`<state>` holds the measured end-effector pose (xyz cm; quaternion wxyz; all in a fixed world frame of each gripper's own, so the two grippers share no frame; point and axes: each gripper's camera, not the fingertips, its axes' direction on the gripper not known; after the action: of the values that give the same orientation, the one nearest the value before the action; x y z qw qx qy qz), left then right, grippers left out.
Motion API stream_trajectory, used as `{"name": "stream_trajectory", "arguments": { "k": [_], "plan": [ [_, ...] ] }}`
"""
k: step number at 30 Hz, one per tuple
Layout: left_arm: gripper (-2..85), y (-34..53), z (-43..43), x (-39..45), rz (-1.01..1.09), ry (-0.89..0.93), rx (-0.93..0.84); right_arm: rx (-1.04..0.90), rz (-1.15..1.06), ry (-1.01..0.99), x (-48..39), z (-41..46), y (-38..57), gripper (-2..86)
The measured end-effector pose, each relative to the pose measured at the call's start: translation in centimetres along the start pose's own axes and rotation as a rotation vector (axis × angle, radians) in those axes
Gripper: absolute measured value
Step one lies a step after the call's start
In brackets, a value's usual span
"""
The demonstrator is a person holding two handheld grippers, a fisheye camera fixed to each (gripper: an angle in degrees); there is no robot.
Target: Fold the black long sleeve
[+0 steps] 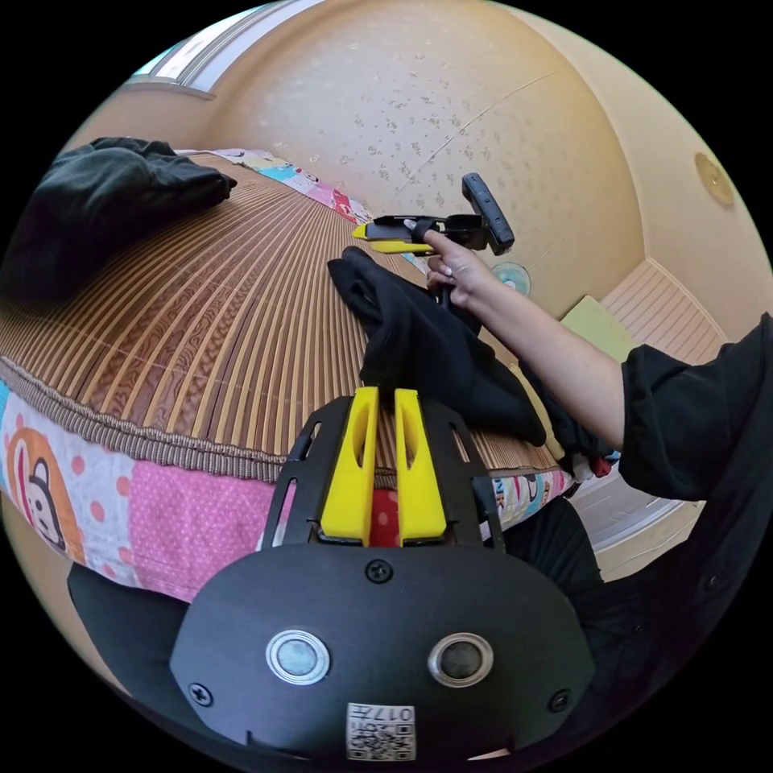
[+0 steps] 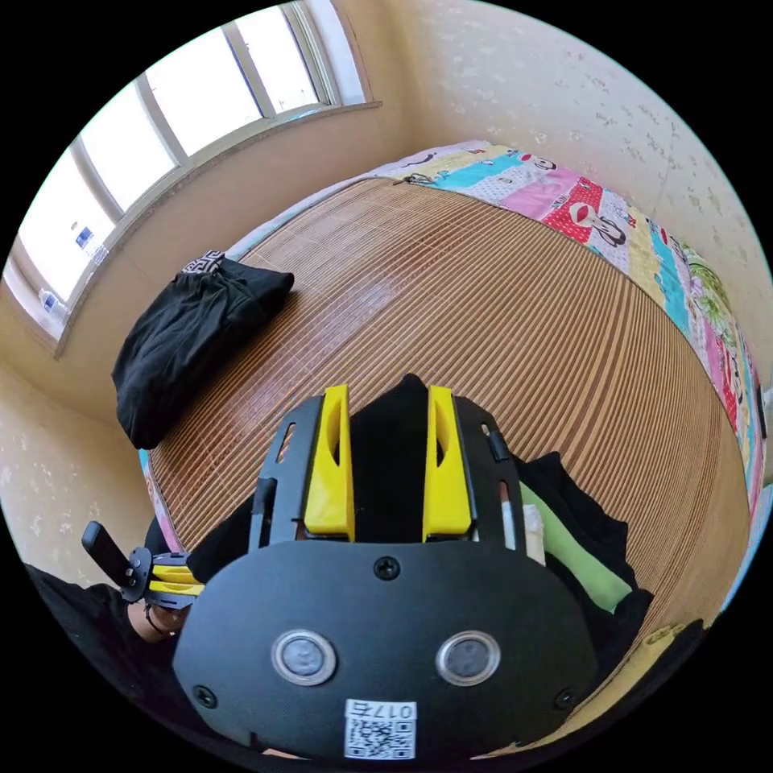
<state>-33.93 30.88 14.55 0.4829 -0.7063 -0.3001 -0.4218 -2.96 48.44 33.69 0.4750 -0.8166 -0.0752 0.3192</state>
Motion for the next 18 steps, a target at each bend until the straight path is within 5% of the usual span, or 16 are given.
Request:
{"name": "stream_trajectory", "arguments": {
  "k": [4, 8, 13, 18],
  "plan": [
    [4.5, 0.4, -0.5, -0.6, -0.014, 0.005, 0.009, -0.021, -0.021, -0.028, 0.6, 1.7, 2.3, 2.9],
    [4.5, 0.5, -1.0, -1.0, -0.021, 0.008, 0.014, 0.182, 0.048, -0.067, 1.0, -1.7, 1.2, 1.5],
    [4.6, 0.6, -1.4, -1.5, -0.023, 0.009, 0.018, 0.092, 0.085, -0.229, 3.9, -1.4, -0.1, 5.9],
    [4.5, 0.6, -1.9, -2.1, -0.031, 0.019, 0.02, -0.051, 0.045, -0.037, 4.8, 2.3, 3.8, 10.8]
  ]
}}
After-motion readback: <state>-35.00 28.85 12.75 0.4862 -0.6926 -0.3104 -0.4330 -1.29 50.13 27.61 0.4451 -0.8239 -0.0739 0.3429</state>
